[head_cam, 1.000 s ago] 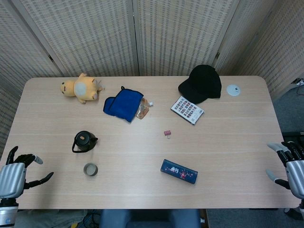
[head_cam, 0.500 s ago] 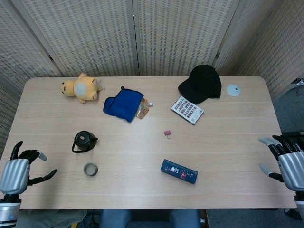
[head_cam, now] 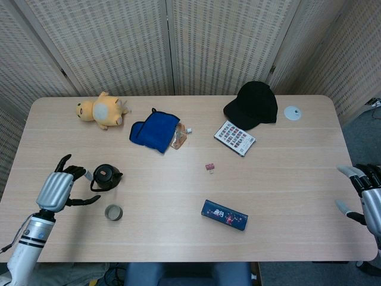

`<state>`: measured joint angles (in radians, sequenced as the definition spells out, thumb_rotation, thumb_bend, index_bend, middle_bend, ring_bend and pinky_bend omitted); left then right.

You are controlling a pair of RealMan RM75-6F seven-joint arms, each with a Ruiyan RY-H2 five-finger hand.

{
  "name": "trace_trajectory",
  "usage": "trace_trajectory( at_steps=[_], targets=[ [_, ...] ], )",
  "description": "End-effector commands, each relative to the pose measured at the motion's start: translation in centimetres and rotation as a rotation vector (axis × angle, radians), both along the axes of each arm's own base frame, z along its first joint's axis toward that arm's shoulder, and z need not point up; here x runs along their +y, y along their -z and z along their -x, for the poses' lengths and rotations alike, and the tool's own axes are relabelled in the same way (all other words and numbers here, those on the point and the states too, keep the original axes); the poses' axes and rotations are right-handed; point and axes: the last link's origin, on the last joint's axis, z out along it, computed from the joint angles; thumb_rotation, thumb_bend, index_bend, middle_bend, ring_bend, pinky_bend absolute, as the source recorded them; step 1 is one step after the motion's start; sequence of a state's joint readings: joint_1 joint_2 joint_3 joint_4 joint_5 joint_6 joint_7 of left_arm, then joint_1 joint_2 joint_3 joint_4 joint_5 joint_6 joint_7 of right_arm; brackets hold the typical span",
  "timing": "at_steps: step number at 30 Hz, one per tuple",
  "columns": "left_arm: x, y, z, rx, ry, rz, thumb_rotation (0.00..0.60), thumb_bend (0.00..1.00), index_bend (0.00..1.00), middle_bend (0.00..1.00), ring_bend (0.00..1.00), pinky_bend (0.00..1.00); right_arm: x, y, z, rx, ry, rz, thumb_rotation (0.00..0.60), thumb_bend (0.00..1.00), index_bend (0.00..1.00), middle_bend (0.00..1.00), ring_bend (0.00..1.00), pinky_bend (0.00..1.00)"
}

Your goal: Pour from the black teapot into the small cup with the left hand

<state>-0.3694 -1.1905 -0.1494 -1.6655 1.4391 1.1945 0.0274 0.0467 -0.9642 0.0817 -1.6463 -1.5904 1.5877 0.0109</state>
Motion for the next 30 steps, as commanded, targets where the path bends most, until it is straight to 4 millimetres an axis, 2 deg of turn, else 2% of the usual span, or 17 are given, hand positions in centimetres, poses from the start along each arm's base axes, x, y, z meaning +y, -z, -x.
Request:
trace_trajectory(
  at_steps=[1, 5, 8, 19, 30],
  targets=[
    [1.5, 1.8, -0.7, 0.023, 0.018, 0.050, 0.369, 0.14, 0.41, 0.42, 0.34, 0.00, 0.1, -0.1, 0.1, 0.002, 0.007, 0.003, 0.600, 0.16, 0.24, 0.28, 0.17, 0.17],
    [2.0, 3.3, -1.0, 0.087, 0.036, 0.078, 0.356, 0.14, 0.36, 0.39, 0.35, 0.00, 0.2, -0.2, 0.4, 0.006, 0.020, 0.007, 0.600, 0.16, 0.24, 0.28, 0.17, 0.17],
    [2.2, 4.2, -0.9, 0.154, 0.041, 0.084, 0.315, 0.14, 0.35, 0.38, 0.35, 0.00, 0.2, -0.3, 0.7, 0.006, 0.032, 0.010, 0.600, 0.16, 0.24, 0.28, 0.17, 0.17],
    [2.3, 4.9, 0.0, 0.282, -0.004, 0.086, 0.245, 0.14, 0.38, 0.37, 0.36, 0.00, 0.2, -0.1, 1.3, 0.006, 0.049, 0.009, 0.600, 0.16, 0.24, 0.28, 0.17, 0.17],
    [1.9, 5.5, 0.9, 0.342, -0.077, 0.129, 0.244, 0.14, 0.41, 0.39, 0.39, 0.00, 0.2, 0.0, 1.6, 0.007, 0.056, 0.008, 0.600, 0.16, 0.24, 0.28, 0.17, 0.17]
  ],
)
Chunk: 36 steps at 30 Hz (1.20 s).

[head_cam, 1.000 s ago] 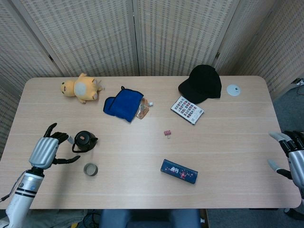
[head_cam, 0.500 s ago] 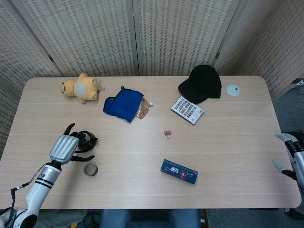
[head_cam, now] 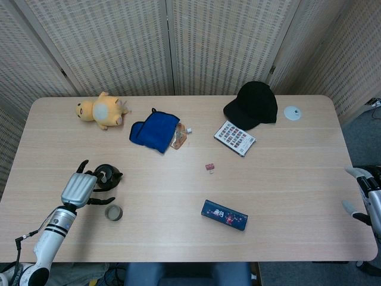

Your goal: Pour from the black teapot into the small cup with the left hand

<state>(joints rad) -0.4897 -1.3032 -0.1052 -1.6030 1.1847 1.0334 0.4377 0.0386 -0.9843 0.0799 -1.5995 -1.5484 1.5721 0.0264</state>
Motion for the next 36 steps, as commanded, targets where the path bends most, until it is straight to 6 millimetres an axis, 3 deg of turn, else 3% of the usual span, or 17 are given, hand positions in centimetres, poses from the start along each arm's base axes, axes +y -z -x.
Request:
trace_trajectory(
  at_steps=[1, 36],
  targets=[
    [-0.1, 0.3, 0.2, 0.011, -0.011, 0.012, 0.244, 0.14, 0.41, 0.39, 0.39, 0.00, 0.0, 0.0, 0.0, 0.000, 0.002, 0.000, 0.600, 0.16, 0.24, 0.28, 0.17, 0.17],
    [0.4, 0.8, 0.3, 0.068, -0.030, 0.014, 0.242, 0.14, 0.45, 0.45, 0.44, 0.00, 0.4, -0.1, 0.7, -0.006, 0.024, 0.011, 0.600, 0.16, 0.24, 0.28, 0.17, 0.17]
  ],
)
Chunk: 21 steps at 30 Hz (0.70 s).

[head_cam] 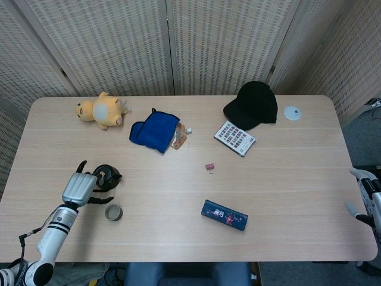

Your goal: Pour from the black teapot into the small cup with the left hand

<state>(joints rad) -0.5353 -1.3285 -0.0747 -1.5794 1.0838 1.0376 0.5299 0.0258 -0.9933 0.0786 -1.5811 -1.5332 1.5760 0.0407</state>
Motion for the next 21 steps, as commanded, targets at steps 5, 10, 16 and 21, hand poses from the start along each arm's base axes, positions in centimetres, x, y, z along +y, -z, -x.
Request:
trace_trajectory(
  at_steps=[5, 10, 16, 21],
  targets=[
    [-0.6, 0.5, -0.4, -0.018, 0.004, 0.023, 0.241, 0.14, 0.45, 0.45, 0.44, 0.00, 0.1, -0.1, 0.1, 0.000, 0.002, 0.003, 0.600, 0.16, 0.24, 0.28, 0.17, 0.17],
    [-0.7, 1.0, -0.7, -0.022, 0.008, 0.031, 0.242, 0.14, 0.45, 0.45, 0.44, 0.00, 0.4, -0.3, 0.3, -0.001, 0.010, 0.008, 0.600, 0.16, 0.24, 0.28, 0.17, 0.17],
    [-0.9, 1.4, -1.0, -0.028, 0.005, 0.045, 0.241, 0.14, 0.45, 0.45, 0.44, 0.00, 0.5, -0.3, 0.5, -0.004, 0.015, 0.011, 0.600, 0.16, 0.24, 0.28, 0.17, 0.17],
    [-1.0, 1.6, -0.8, -0.045, -0.022, 0.060, 0.242, 0.14, 0.45, 0.46, 0.45, 0.00, 0.6, -0.4, 0.7, -0.006, 0.018, 0.013, 0.600, 0.16, 0.24, 0.28, 0.17, 0.17]
  ],
)
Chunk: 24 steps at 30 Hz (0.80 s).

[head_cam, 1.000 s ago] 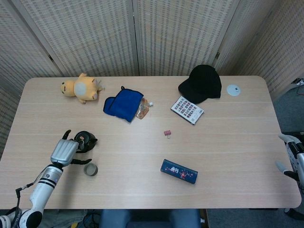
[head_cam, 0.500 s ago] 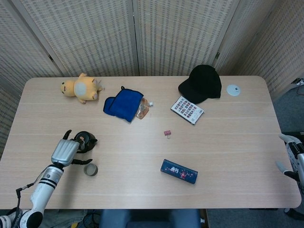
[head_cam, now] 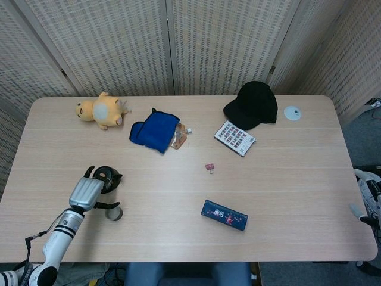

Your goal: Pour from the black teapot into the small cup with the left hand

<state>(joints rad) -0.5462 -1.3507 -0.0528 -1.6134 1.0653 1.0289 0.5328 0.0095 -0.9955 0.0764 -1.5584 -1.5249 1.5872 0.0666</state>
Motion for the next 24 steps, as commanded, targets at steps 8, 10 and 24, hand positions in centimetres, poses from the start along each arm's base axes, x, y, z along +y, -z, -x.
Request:
trace_trajectory(
  at_steps=[8, 10, 24],
  targets=[
    [-0.19, -0.24, 0.11, -0.011, -0.027, 0.009, 0.238, 0.14, 0.49, 0.50, 0.48, 0.00, 0.10, 0.04, 0.14, -0.006, 0.001, 0.002, 0.600, 0.16, 0.24, 0.28, 0.17, 0.17],
    [-0.23, -0.33, 0.13, -0.016, -0.034, 0.012, 0.240, 0.14, 0.50, 0.51, 0.48, 0.00, 0.13, 0.04, 0.14, -0.007, 0.000, 0.003, 0.600, 0.16, 0.24, 0.28, 0.17, 0.17],
    [-0.58, -0.27, 0.35, -0.036, -0.077, 0.048, 0.219, 0.14, 0.51, 0.51, 0.48, 0.00, 0.49, 0.00, 0.27, -0.012, 0.004, 0.011, 0.600, 0.16, 0.24, 0.28, 0.17, 0.17]
  ],
)
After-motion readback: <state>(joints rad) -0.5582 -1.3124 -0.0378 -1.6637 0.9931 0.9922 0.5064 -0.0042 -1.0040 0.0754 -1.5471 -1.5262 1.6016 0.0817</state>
